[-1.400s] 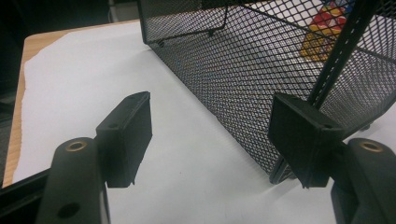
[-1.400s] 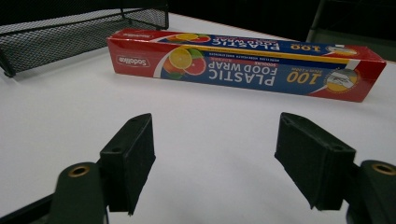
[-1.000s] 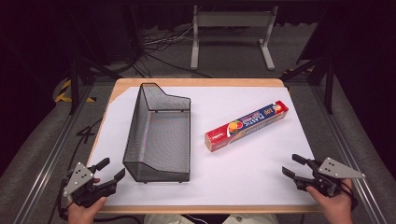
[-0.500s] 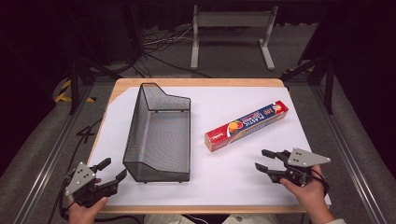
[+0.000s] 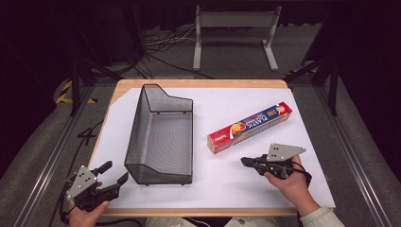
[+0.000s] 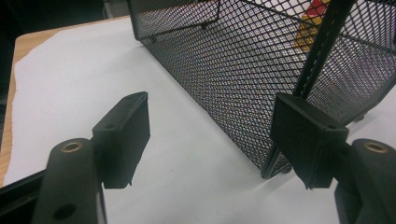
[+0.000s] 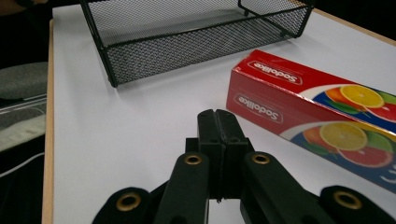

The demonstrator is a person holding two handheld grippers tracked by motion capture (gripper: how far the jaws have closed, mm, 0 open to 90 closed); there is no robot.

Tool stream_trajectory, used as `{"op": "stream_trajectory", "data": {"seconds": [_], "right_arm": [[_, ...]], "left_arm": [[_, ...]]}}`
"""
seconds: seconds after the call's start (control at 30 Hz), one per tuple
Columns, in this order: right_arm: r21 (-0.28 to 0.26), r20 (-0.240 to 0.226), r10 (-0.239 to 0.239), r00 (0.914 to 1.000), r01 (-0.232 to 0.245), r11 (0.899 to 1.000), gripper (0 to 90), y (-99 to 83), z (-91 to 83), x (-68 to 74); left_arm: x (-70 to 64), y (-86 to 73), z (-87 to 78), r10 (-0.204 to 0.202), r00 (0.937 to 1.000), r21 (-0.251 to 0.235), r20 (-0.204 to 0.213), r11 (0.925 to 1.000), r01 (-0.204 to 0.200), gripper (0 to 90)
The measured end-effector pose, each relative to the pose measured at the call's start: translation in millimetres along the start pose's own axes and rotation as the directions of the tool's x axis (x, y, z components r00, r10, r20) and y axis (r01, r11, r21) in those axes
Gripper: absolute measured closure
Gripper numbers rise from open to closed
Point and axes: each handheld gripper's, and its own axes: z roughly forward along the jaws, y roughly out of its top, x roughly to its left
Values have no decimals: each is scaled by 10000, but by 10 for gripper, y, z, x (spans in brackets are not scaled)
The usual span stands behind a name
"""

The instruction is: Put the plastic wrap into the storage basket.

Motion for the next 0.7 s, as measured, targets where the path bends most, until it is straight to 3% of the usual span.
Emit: {"op": "stream_trajectory", "data": {"seconds": [0.33,0.7], "right_arm": [[-174,-494,113,9987,-122,9998,900,119,208,-32],[1127,-665,-79,9978,153,9935,900,211,693,-152]], "left_arm": [[7,7,9,51,10000,-7,4,10000,-51,294],[-5,16,14,148,9999,-42,-81,9999,-149,296]]}}
